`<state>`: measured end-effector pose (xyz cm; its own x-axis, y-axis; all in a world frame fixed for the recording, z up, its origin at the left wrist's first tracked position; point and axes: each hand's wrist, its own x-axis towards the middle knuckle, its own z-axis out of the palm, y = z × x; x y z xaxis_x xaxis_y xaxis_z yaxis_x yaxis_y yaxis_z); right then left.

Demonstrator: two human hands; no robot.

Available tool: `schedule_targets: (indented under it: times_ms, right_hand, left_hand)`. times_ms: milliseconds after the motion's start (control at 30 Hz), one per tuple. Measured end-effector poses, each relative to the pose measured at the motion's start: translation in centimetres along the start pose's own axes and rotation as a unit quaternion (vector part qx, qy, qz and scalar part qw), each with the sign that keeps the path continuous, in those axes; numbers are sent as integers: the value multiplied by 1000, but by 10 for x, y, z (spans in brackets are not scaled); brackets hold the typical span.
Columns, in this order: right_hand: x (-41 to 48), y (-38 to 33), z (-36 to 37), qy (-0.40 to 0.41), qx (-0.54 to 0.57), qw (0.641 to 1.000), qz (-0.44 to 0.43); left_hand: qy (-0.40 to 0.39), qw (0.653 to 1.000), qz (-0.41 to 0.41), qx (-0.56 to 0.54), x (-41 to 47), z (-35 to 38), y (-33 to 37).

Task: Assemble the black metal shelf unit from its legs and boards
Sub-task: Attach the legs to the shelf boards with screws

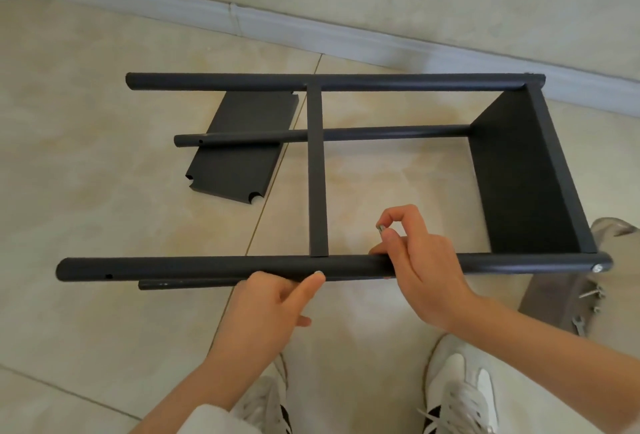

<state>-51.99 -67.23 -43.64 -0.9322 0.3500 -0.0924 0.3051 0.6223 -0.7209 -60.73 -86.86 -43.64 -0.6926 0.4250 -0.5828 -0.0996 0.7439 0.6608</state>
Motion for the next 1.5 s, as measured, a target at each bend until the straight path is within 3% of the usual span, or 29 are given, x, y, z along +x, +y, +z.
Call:
schedule_targets:
  times_ms: [100, 233, 333, 433, 567, 667, 833, 1167, 1500]
  right_hand:
    - [0, -2, 0, 0, 2, 1000, 13]
    - [-1, -1, 0, -5, 0, 1000, 15]
    - [-1, -1, -1, -3, -2, 1000, 18]
    - [-1, 0, -2, -4, 5, 1000, 15]
    - [-1, 0, -3, -16, 6, 1000, 9]
    - [0, 0, -4, -29, 6, 999, 19]
    - [-4, 0, -2, -54, 2, 998, 31]
    - [-6, 0, 1, -124, -6, 990, 72]
    - [52, 9, -6, -309, 178, 923, 141]
  left_hand:
    - [42, 986, 30, 158, -5, -9, 9]
    - [155, 886, 145, 413, -4, -22, 22]
    - [241, 824, 318, 402, -2, -26, 28]
    - [208, 781, 455, 373, 19, -31, 20]
    - [70, 783, 442, 432, 45, -47, 20]
    - [33, 770, 446, 456, 55, -49, 19]
    - [14, 794, 452, 406, 56, -47, 9]
    - [31, 796, 476, 372, 55, -40, -11]
    - [32, 801, 483, 353, 55, -39, -14]
